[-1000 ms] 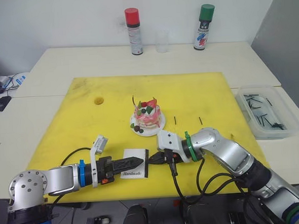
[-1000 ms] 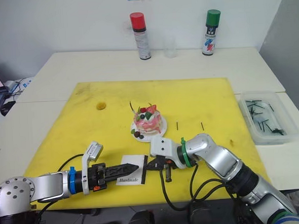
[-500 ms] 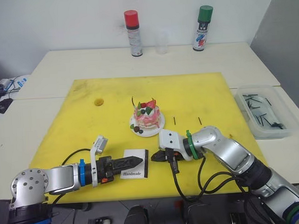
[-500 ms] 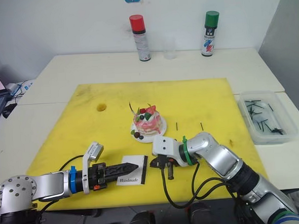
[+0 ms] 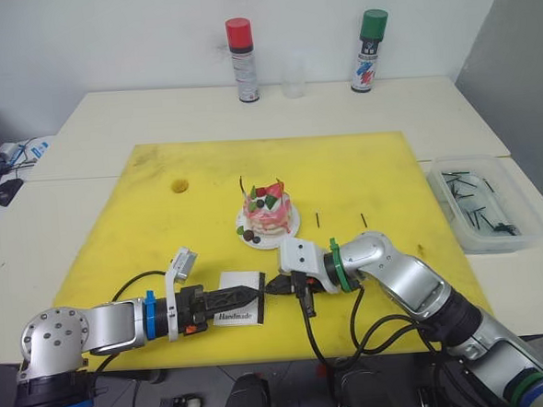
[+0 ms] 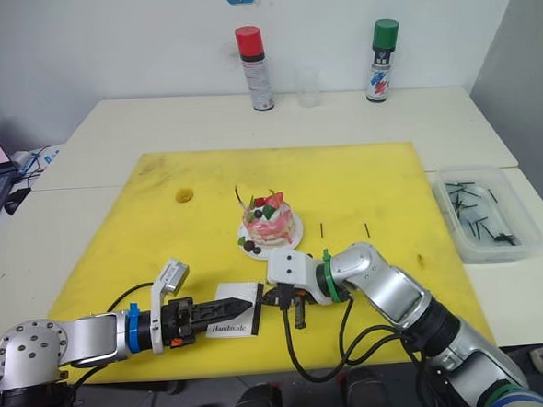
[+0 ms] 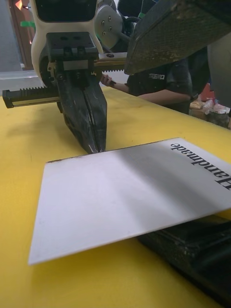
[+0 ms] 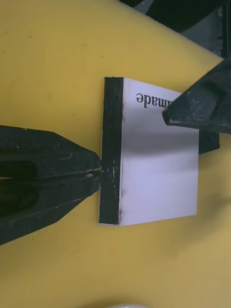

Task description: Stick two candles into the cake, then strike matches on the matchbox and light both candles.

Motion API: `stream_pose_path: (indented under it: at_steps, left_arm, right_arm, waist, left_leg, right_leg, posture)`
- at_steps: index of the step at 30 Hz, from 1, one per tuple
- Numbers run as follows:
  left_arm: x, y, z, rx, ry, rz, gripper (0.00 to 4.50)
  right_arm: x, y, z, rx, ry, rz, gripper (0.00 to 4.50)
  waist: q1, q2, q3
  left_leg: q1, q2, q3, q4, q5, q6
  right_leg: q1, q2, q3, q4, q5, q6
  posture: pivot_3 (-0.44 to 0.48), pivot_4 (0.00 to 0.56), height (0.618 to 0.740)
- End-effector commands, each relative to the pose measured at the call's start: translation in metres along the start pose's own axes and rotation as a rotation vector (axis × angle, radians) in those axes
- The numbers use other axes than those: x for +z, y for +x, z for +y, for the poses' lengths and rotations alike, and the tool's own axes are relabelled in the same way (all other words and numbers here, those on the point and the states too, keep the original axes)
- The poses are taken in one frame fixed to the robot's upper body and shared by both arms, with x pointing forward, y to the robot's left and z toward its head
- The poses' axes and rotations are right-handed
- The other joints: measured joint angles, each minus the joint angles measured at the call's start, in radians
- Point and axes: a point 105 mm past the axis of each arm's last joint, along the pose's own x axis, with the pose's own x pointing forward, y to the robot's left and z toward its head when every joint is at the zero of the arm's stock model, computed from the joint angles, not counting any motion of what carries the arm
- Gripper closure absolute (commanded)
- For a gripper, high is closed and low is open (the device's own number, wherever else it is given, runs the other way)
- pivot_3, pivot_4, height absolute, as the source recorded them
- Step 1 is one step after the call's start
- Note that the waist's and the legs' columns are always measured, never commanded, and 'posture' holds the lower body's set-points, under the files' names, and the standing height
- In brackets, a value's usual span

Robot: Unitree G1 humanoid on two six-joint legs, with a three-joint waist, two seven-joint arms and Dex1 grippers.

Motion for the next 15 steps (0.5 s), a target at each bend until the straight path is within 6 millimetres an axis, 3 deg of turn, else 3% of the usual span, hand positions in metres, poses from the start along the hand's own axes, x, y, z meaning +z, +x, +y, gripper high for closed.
stream_pose_path:
  at_steps: [1,3,6,15]
  left_arm:
    - [-0.024,0.009,0.023,0.098,-0.074,0.089,0.00]
    - [-0.025,0.010,0.026,0.123,-0.064,0.097,0.00]
    - [-0.028,0.012,0.032,0.167,-0.039,0.114,0.60]
    - [-0.026,0.018,0.040,0.193,-0.012,0.085,3.60]
  right_arm:
    - [0.010,-0.004,-0.004,-0.020,-0.025,-0.036,4.47]
    - [0.010,-0.005,-0.007,-0.033,-0.024,-0.039,4.47]
    - [0.014,-0.009,-0.012,-0.061,-0.019,-0.048,4.50]
    - [0.034,-0.022,-0.026,-0.133,-0.005,-0.100,4.50]
  waist:
    - [0.000,0.000,0.000]
    - [0.000,0.000,0.000]
    - [0.000,0.001,-0.001]
    - [0.001,0.002,-0.001]
  left_leg:
    - [0.000,0.000,0.000,0.000,0.000,0.000]
    - [0.000,0.000,0.000,0.000,0.000,0.000]
    - [0.000,0.000,0.000,0.000,0.000,0.000]
    - [0.000,0.000,0.000,-0.001,0.000,0.000]
  right_leg:
    - [0.000,0.000,0.000,0.000,0.000,0.000]
    - [-0.001,0.000,0.000,-0.001,0.000,0.000]
    - [-0.003,0.000,0.000,-0.002,0.000,0.000]
    - [-0.004,0.000,0.000,-0.003,0.000,0.000]
  posture:
    - [0.000,0.150,0.740]
    - [0.000,0.150,0.740]
    - [0.000,0.150,0.740]
    - [0.000,0.150,0.740]
